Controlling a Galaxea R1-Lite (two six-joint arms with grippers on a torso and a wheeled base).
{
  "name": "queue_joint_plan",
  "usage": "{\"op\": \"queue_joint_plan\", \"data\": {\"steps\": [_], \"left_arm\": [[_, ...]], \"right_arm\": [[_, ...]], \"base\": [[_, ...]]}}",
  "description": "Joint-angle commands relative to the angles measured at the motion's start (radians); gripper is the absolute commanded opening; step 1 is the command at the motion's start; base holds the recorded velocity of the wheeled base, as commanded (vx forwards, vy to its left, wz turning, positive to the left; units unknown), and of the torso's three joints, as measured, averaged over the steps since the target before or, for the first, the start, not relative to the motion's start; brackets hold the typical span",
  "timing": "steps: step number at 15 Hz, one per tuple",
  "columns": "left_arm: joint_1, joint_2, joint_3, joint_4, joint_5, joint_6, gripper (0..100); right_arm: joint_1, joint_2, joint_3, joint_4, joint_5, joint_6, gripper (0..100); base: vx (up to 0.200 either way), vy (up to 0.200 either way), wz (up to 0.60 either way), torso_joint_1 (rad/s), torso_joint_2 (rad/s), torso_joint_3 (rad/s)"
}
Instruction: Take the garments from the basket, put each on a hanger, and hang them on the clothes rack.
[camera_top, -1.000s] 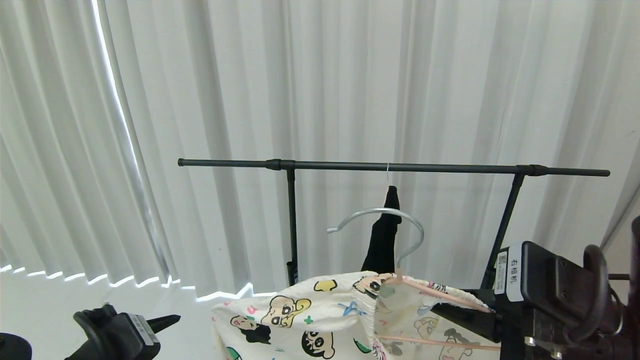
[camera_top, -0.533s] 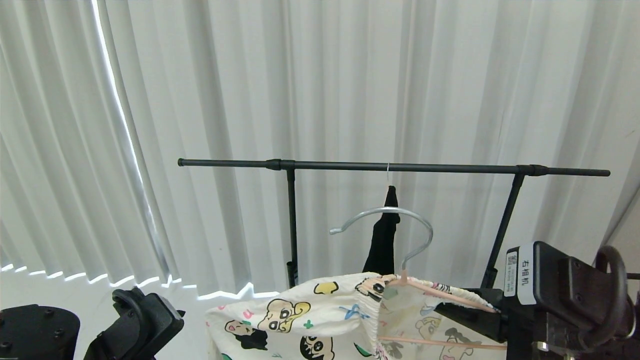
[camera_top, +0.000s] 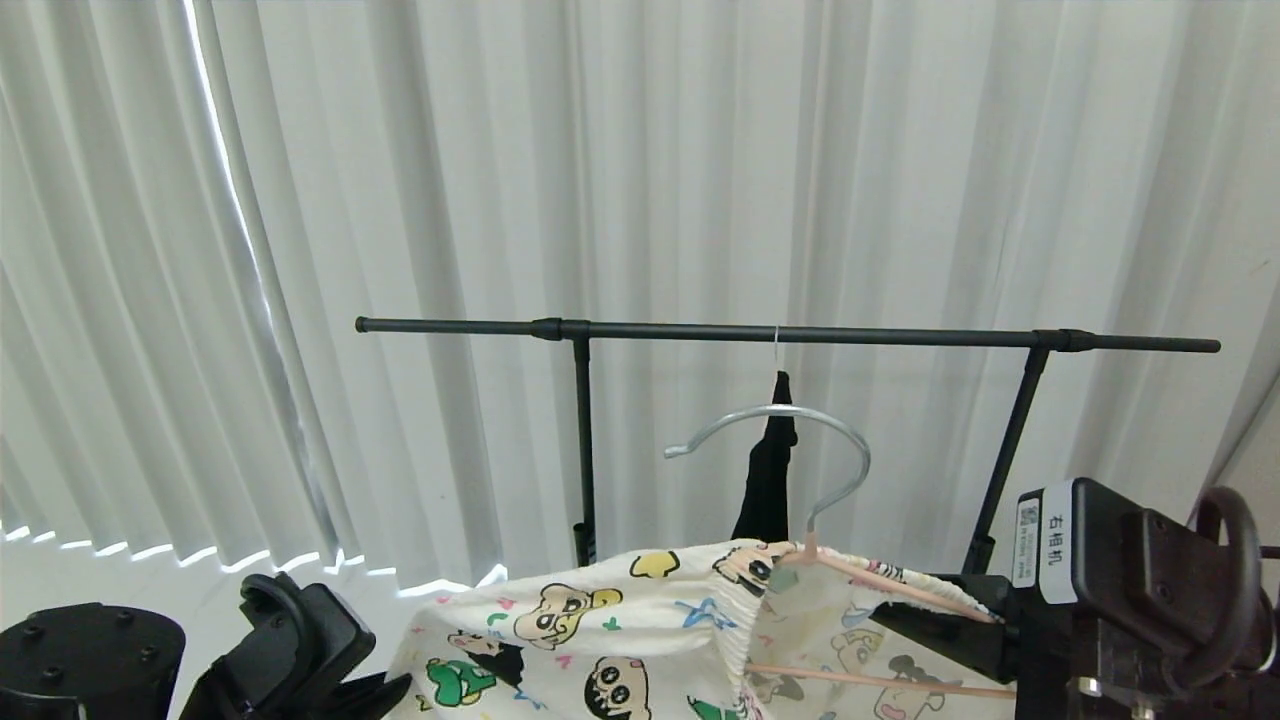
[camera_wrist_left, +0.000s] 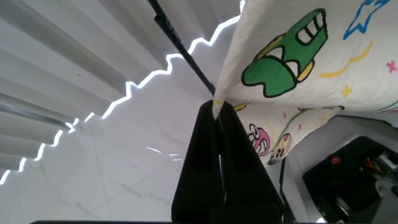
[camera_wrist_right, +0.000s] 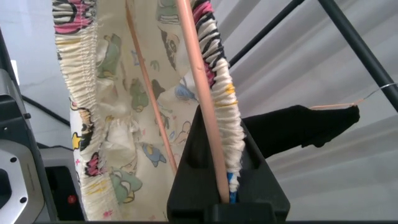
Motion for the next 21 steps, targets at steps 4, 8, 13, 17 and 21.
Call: {"op": "queue_joint_plan", "data": {"steps": [4,8,13,17,21], "left_arm": [[0.108,0.023,0.009,0.0,0.004,0.0,0],[0.134,0.022,0.032,0.0,0.01,0.002,0],[0.192,0.06,0.026,0.0,0.065,0.002,0],[0.183,0.046,0.029,0.0,0.064,0.003,0],[0.154,0.009,0.019,-0.002,0.061,0.0,0]], "right_arm": [[-0.001,0.002,0.001,-0.037,-0.001,0.012,0],[-0.001,0.007,-0.001,-0.075,-0.007,0.044,0],[0.0,0.004,-0.001,-0.075,-0.006,0.044,0],[0.0,0.005,-0.002,-0.077,-0.007,0.047,0],[-0.001,0.008,-0.002,-0.094,-0.007,0.063,0]], "base": [[0.0,0.0,0.0,0.0,0.0,0.0],[0.0,0.0,0.0,0.0,0.0,0.0],[0.0,0.0,0.0,0.0,0.0,0.0],[0.0,0.0,0.0,0.0,0.0,0.0],[0.0,0.0,0.0,0.0,0.0,0.0]]}}
